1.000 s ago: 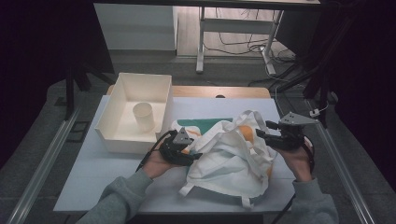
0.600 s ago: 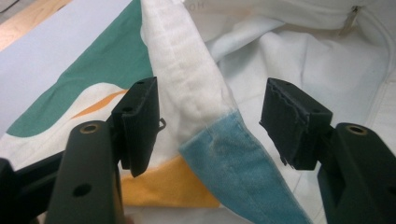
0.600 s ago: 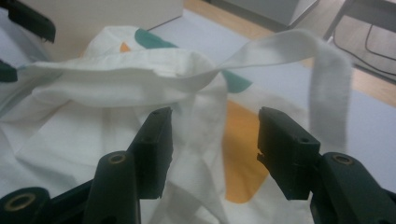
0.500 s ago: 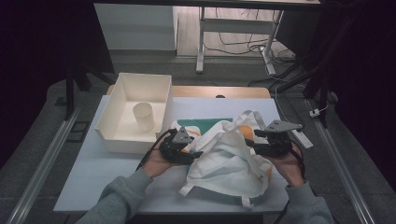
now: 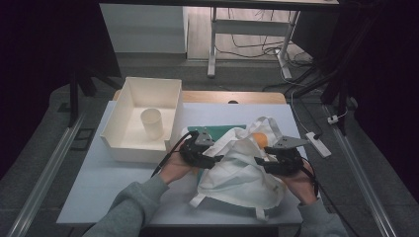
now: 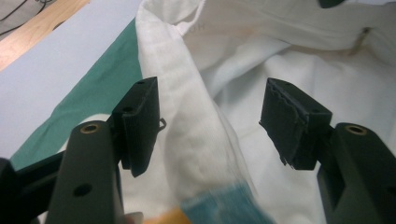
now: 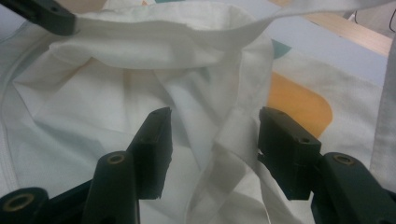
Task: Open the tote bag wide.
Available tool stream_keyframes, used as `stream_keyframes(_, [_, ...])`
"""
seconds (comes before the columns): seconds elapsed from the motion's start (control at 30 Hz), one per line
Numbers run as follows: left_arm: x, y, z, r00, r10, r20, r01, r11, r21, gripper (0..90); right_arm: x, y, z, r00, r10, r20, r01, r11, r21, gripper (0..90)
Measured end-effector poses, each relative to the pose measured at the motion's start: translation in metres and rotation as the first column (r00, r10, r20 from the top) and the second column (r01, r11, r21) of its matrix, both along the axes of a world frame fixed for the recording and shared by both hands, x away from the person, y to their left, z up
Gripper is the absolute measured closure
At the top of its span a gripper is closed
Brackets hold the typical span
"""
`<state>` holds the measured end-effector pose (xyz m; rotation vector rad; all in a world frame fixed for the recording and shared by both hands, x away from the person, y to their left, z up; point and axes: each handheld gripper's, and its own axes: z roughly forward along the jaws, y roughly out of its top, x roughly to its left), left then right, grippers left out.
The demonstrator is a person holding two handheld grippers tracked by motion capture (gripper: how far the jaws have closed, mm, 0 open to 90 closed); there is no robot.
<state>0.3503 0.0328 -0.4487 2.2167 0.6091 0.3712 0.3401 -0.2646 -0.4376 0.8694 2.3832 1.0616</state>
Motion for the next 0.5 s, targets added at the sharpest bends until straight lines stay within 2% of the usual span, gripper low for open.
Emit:
stream_keyframes(0.2, [0.014,-0.012,-0.005,0.9997,0.007,-0.025,-0.007,1.0000,-0.005,37.5,-0.006,-0.005,-0.003,1.0000,-0.009,-0.003,0.009,1.0000,-0.001,44.7])
stream_keyframes(0.5, [0.016,-0.012,-0.011,0.9989,0.036,-0.031,-0.035,0.9992,0.021,39.8,-0.006,-0.010,-0.007,0.9996,-0.027,-0.007,0.027,0.9996,-0.011,44.7])
